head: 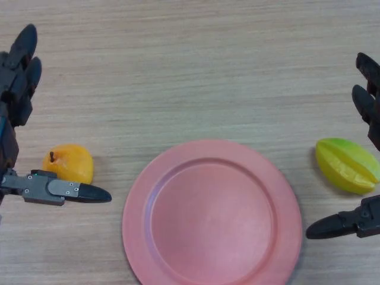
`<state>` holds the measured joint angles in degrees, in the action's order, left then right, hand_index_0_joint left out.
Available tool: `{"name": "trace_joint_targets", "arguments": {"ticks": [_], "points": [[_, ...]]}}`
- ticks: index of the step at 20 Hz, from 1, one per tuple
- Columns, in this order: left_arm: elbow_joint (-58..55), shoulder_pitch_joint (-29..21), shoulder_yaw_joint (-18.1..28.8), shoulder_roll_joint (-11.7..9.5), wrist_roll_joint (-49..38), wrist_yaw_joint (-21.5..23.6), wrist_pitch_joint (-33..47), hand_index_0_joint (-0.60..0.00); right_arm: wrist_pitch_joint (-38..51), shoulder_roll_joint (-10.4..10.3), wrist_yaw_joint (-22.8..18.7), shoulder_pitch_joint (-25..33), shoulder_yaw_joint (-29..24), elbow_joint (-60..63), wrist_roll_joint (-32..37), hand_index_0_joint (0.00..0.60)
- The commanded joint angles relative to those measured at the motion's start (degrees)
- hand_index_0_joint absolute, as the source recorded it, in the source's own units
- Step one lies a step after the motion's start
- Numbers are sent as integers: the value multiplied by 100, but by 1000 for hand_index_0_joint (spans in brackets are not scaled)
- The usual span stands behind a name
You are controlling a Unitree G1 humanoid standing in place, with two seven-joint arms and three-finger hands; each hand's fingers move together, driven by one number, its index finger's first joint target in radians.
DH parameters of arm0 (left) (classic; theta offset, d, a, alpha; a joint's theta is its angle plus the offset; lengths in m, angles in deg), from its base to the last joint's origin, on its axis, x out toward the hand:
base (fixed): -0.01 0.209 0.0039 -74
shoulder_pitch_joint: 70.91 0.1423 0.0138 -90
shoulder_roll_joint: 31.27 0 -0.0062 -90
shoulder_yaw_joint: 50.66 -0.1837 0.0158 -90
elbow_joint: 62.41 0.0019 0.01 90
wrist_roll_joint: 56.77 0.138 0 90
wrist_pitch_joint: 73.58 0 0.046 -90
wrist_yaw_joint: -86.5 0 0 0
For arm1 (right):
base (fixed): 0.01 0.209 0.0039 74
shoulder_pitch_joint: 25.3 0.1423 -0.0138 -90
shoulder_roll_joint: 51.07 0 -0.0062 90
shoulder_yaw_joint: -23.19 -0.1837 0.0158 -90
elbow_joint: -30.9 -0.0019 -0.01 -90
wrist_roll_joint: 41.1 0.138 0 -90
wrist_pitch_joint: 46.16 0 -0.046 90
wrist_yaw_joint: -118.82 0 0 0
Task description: Pick up the yellow starfruit and place it on the plate
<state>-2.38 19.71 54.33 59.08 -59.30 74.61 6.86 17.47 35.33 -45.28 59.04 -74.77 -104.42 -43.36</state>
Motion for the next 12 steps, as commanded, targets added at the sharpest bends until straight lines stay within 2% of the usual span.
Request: {"name": "trace_joint_targets", "arguments": {"ticks": [1,6,10,12], "points": [[-260,-181,371,-236,16,211,768,0,728,93,-225,103,-192,-299,35,0],[-182,-214,269,-206,-99,340,757,0,944,117,-280,136,-186,-73,-38,0],[-99,-167,86,-159,139,353,799,0,1857,227,-356,277,-367,965,-303,0],[-125,-125,15,-128,199,276,730,0,2247,351,-379,434,-517,1502,-374,0]]}}
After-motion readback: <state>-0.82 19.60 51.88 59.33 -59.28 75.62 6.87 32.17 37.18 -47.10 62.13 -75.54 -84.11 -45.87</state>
